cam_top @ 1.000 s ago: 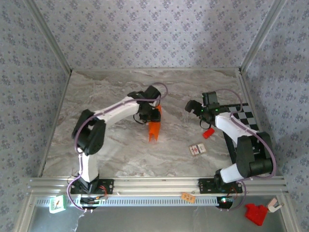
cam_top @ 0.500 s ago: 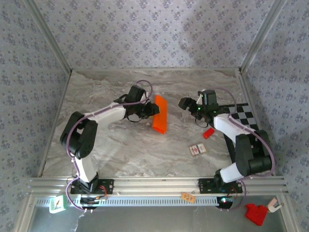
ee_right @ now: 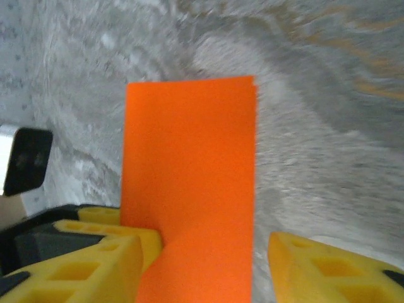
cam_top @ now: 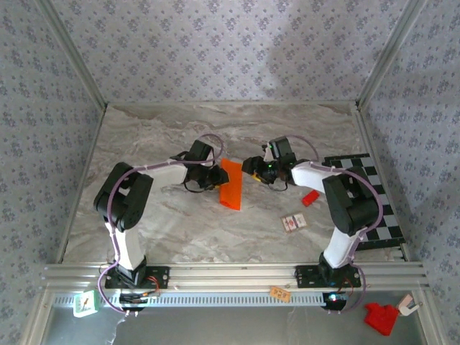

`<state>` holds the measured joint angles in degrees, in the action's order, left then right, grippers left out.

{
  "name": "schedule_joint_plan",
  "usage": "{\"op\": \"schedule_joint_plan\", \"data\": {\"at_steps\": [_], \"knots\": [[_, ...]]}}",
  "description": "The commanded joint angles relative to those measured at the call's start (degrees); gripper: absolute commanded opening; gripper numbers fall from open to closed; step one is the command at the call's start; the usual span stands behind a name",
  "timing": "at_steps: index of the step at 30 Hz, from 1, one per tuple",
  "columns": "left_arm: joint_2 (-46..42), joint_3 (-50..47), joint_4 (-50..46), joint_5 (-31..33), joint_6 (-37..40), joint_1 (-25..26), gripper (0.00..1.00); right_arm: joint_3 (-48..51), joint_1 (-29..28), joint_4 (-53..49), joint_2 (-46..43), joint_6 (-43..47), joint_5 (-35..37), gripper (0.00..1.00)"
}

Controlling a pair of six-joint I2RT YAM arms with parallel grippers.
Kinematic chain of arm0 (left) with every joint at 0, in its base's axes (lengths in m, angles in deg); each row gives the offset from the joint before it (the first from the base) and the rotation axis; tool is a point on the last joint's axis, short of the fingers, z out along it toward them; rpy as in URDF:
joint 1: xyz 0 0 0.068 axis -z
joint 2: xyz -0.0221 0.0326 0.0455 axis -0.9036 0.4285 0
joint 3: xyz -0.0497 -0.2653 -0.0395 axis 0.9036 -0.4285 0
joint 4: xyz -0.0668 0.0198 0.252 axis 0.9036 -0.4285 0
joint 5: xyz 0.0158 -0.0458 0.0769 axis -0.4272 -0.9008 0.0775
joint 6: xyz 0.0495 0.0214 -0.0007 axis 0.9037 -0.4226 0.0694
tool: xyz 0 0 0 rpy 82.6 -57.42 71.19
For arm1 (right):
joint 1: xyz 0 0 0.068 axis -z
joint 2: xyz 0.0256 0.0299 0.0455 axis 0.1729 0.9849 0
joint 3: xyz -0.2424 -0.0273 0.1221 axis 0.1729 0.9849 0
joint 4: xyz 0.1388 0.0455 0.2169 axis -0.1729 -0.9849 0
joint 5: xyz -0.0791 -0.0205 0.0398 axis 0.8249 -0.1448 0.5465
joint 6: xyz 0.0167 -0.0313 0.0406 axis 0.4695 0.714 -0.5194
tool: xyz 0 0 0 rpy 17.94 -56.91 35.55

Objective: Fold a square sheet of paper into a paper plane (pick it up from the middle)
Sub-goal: First fold the square sheet of paper in half at the center of the table, then hold the square sheet of paper at the center of the table.

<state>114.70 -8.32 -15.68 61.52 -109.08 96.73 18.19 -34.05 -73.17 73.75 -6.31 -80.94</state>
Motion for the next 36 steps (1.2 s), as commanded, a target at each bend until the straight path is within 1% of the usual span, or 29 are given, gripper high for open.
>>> {"op": "schedule_joint_plan", "data": {"at_steps": [1, 6, 10, 12, 19, 24, 27, 30, 33, 36], "knots": [[0.9, -0.2, -1.6, 1.4, 1.7, -0.2, 0.26, -3.5, -1.8, -2.7, 2.7, -0.5, -1.9, 0.48], [1.1, -0.1, -2.5, 2.0, 2.2, -0.2, 0.25, -6.9, -4.1, -7.0, 6.0, 0.5, 0.0, 0.32], [1.6, 0.0, -2.9, 2.0, 2.2, -0.2, 0.25, -9.4, -5.0, -10.2, 8.3, 1.5, 0.8, 0.24], [1.8, -0.1, -3.0, 1.9, 2.2, -0.3, 0.25, -10.4, -5.3, -11.6, 9.3, 2.0, 1.2, 0.21], [1.7, 0.2, -4.3, 2.5, 2.2, -0.3, 0.25, -12.8, -6.0, -17.2, 12.3, 3.9, 3.2, 0.20], [1.0, 1.1, -6.9, 3.2, 2.3, -0.2, 0.30, -15.5, -6.6, -22.8, 14.3, 5.6, 6.1, 0.20], [-0.5, 2.5, -11.5, 5.5, 3.3, -0.3, 0.37, -16.6, -6.7, -26.6, 15.2, 5.5, 7.8, 0.19], [-2.8, 2.5, -14.3, 7.6, 3.8, -0.4, 0.44, -16.2, -7.0, -26.0, 15.2, 4.3, 7.7, 0.19], [-3.0, 2.4, -15.4, 7.4, 3.7, -0.6, 0.52, -16.5, -7.2, -25.2, 15.4, 3.5, 6.7, 0.20], [-1.7, 2.7, -14.7, 5.2, 3.1, -0.5, 0.56, -16.8, -7.3, -24.5, 15.3, 2.9, 5.8, 0.21]]}}
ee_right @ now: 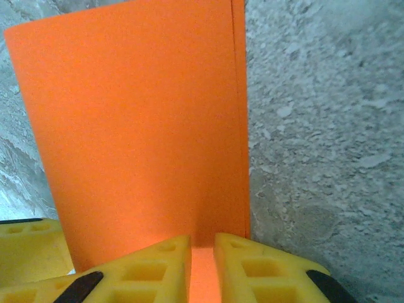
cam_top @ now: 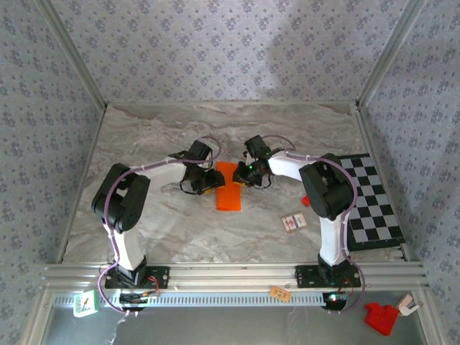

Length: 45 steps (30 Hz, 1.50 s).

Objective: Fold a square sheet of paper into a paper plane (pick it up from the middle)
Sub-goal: Hold the square sheet of paper at the center of the table.

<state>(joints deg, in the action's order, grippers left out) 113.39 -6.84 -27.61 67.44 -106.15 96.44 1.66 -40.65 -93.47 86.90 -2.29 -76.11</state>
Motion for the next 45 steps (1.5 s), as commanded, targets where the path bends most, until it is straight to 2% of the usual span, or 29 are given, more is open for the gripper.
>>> {"op": "schedule_joint_plan", "data": {"at_steps": [1, 5, 12, 18, 23, 31, 45], "knots": [[0.1, 1.3, -2.3, -1.5, 0.1, -0.2, 0.56, -0.4, -0.7, -4.0, 2.0, -1.2, 0.7, 0.21], [2.1, 2.8, -1.6, -3.9, -0.2, -0.2, 0.59, -0.6, -0.6, -3.5, 1.7, -1.4, -0.1, 0.22], [5.3, 5.8, -4.5, -4.2, 0.9, 0.2, 0.59, -0.3, -0.2, -2.0, 0.9, -2.5, -1.9, 0.23], [7.8, 6.3, -7.1, -2.8, 1.2, 0.4, 0.52, 1.5, 0.9, 1.9, -3.4, -3.5, -3.8, 0.27], [9.2, 6.4, -7.8, -2.7, 1.6, 0.4, 0.48, 7.7, 3.5, 5.3, -9.5, -4.4, -0.8, 0.34], [11.2, 6.4, -9.4, -2.7, 2.0, 0.3, 0.45, 14.6, 9.1, 8.2, -12.3, -4.1, 0.2, 0.34], [15.0, 7.0, -9.2, -4.3, 3.6, 0.6, 0.50, 15.5, 11.2, 12.0, -11.9, -3.1, -3.0, 0.35]]}}
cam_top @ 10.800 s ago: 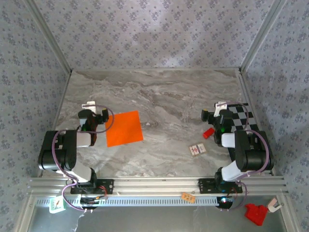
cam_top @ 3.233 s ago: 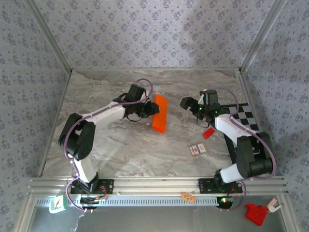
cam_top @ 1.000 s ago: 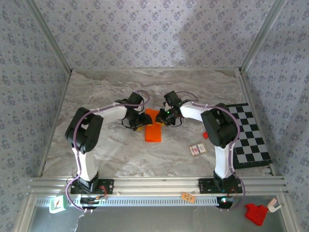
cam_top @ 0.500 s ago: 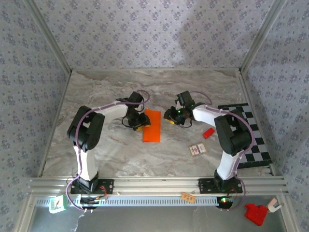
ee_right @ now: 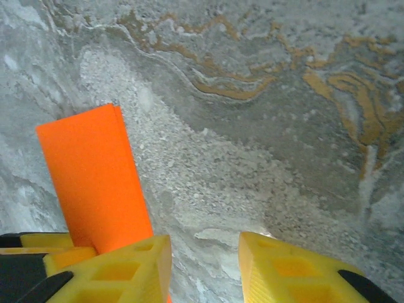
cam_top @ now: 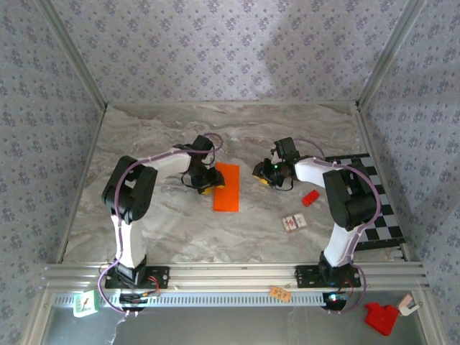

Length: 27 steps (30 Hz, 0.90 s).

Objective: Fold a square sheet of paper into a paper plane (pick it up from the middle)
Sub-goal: Hold the square sheet of paper at the center of the table.

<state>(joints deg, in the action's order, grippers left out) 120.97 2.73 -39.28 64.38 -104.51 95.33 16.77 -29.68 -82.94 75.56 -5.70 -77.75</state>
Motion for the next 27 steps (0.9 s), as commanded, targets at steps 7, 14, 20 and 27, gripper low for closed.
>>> {"op": "schedule_joint_plan", "data": {"at_steps": [7, 14, 20, 27], "knots": [[8.8, -2.9, 1.9, -1.3, 3.6, 2.3, 0.50, 0.7, -0.2, 3.3, -1.0, 0.6, -2.6, 0.36], [10.1, -3.0, 2.1, 0.1, 3.2, 3.4, 0.50, 0.2, -0.8, 3.9, -0.7, 0.3, -3.5, 0.36], [11.3, -2.3, 2.2, 0.5, 2.6, 4.1, 0.50, -0.5, -1.7, 4.4, -0.4, 0.1, -4.6, 0.36], [12.1, -1.9, 1.6, 0.8, 2.2, 4.3, 0.51, -1.6, -3.5, 4.7, 0.9, 0.6, -6.2, 0.37]]}}
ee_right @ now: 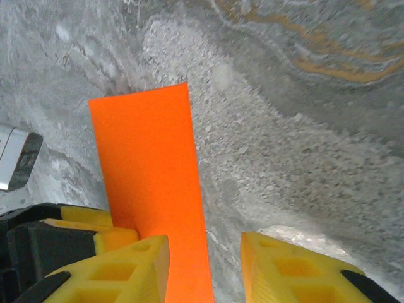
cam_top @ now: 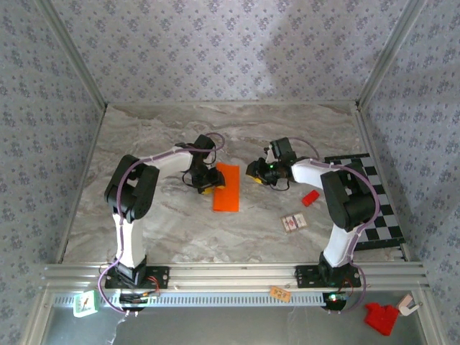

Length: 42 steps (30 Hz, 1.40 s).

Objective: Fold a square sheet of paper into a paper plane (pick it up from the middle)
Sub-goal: Hold the square sheet of paper at the center of the table.

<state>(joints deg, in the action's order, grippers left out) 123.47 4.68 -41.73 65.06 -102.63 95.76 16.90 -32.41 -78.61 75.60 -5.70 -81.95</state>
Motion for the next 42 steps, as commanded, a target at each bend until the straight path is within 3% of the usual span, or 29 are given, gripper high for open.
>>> {"op": "schedule_joint_plan", "data": {"at_steps": [1, 13, 30, 42], "knots": [[9.8, -3.9, 3.9, 0.1, 0.2, 3.9, 0.51, -1.8, -1.1, 0.5, 1.0, 0.6, -2.4, 0.37], [11.1, -3.9, 3.8, -0.6, 1.1, 4.3, 0.51, -4.4, -4.9, 0.6, 4.2, 0.9, -4.1, 0.36], [11.4, -4.0, 4.2, -0.9, 0.6, 4.3, 0.52, -7.0, -7.3, -2.2, 8.7, 0.2, -2.9, 0.26], [10.2, -3.8, 3.8, -0.5, 0.6, 4.2, 0.52, -8.0, -8.1, -13.5, 11.9, 5.3, 3.7, 0.23]]}}
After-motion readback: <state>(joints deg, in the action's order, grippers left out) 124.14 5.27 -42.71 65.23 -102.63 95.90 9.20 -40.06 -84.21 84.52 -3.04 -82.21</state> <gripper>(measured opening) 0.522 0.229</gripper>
